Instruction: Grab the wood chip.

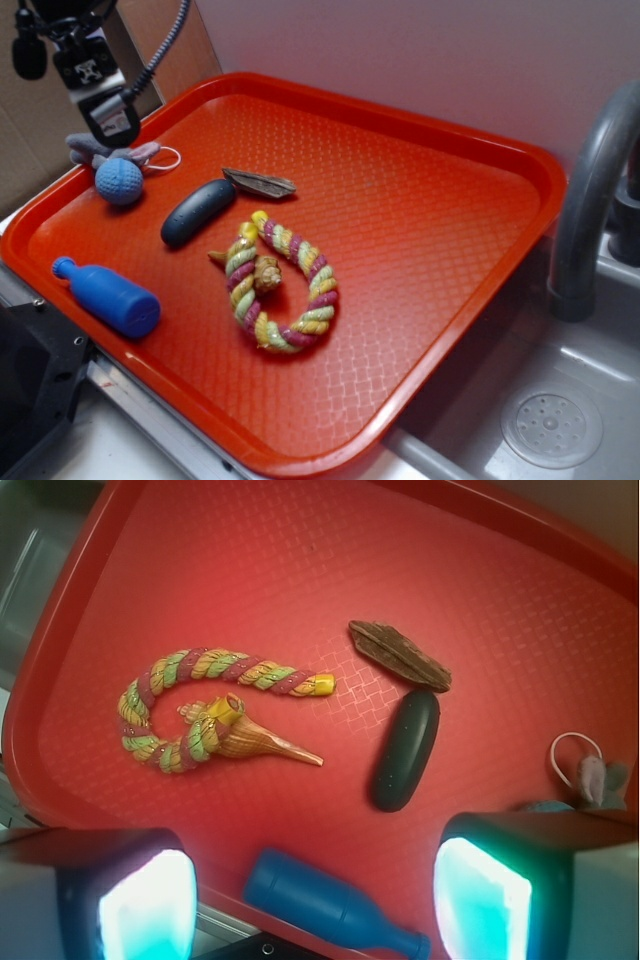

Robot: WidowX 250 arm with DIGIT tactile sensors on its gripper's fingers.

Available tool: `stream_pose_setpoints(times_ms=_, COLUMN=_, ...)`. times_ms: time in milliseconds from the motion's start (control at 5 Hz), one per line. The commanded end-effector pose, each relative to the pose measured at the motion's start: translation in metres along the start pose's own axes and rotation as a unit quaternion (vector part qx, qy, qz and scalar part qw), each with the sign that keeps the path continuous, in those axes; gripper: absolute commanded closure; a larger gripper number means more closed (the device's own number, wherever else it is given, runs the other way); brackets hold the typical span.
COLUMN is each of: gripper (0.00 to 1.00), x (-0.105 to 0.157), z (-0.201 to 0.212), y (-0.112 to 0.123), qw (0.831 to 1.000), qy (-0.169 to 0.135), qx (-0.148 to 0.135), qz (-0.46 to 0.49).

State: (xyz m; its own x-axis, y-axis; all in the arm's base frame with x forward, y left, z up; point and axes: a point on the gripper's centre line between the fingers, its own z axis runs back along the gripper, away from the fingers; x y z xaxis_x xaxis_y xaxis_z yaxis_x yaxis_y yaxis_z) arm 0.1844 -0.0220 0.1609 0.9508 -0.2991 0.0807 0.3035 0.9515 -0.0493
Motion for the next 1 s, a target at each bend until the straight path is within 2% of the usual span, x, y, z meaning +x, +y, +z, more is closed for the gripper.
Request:
stream_pose_setpoints(times_ms=0, gripper=0.00, x=0.004, z=0.006, y=0.000, qw=1.000, qy=-0.013, qx=0.002, qz=0.006)
stream_pose_setpoints(times_ms=200, gripper=0.00, x=0.043, z=-0.027, y=0.030, qw=0.995, qy=-0.008, qx=-0.028, qz=-0.095)
stream_pose_setpoints(times_ms=400, gripper=0.00, x=0.056, z=-0.063, y=0.047, qw=0.986, qy=0.012, qx=0.006, qz=-0.166)
stream_pose_setpoints(times_ms=600, gripper=0.00, x=0.057, z=-0.096, y=0.050, qw=0.971, qy=0.036, qx=0.044, qz=-0.231)
stream_pose_setpoints(times_ms=800, gripper=0.00, x=0.046, z=-0.109, y=0.049, qw=0.960, qy=0.004, qx=0.036, qz=-0.277)
